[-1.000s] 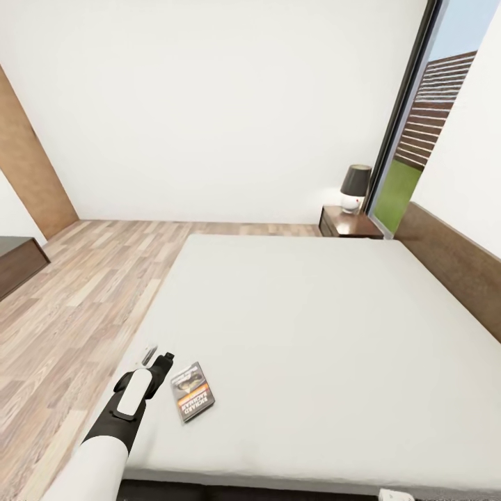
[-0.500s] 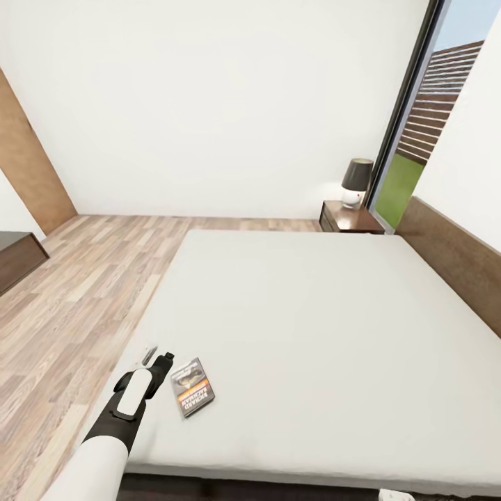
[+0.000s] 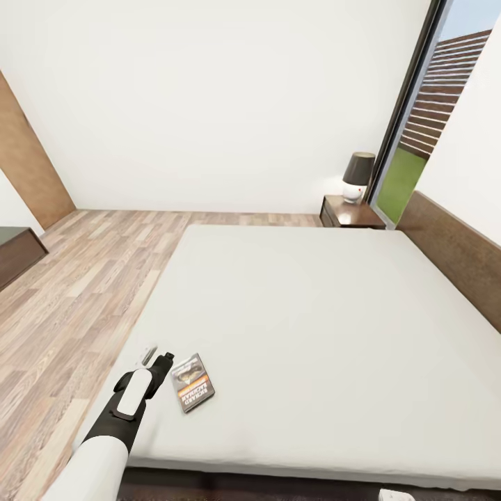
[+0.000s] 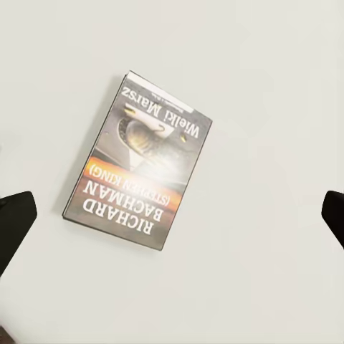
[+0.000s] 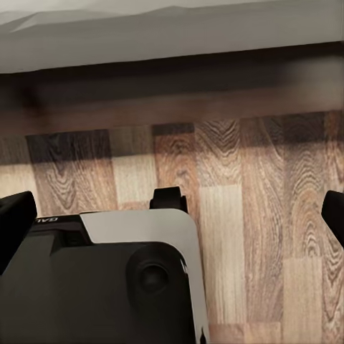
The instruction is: In the bedroom, move the book from the bed onto either nightstand, and place the two sandals side by side next to the bed.
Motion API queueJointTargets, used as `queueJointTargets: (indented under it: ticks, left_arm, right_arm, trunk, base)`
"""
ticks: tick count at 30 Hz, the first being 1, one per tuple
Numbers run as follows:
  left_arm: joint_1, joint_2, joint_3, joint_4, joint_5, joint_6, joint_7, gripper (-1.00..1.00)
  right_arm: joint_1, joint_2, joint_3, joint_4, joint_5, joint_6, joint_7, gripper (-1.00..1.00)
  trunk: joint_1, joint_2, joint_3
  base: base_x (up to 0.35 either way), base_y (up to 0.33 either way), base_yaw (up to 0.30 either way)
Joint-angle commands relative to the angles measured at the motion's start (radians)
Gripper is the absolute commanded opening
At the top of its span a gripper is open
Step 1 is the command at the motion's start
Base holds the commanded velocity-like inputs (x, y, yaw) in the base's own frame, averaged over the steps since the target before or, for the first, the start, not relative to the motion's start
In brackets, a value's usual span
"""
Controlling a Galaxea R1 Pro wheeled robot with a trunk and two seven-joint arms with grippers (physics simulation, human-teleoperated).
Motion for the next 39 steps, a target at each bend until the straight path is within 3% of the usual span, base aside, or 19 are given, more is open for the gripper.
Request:
queueJointTargets:
  ticks: [1, 39]
  left_arm:
    - [-0.001, -0.001, 0.003, -0.002, 0.008, 0.004, 0.005, 1.00]
    - [-0.001, -0.001, 0.003, -0.002, 0.009, 0.004, 0.005, 1.00]
  right_arm:
    - [-0.001, 0.000, -0.009, 0.000, 0.010, -0.001, 0.004, 1.00]
    - [-0.001, 0.000, -0.009, 0.000, 0.010, -0.001, 0.004, 1.00]
  trunk:
    - [0.000, -0.001, -0.003]
    - [0.000, -0.001, -0.063]
  base:
    - [0.000, 0.000, 0.000]
    - [0.000, 0.000, 0.000]
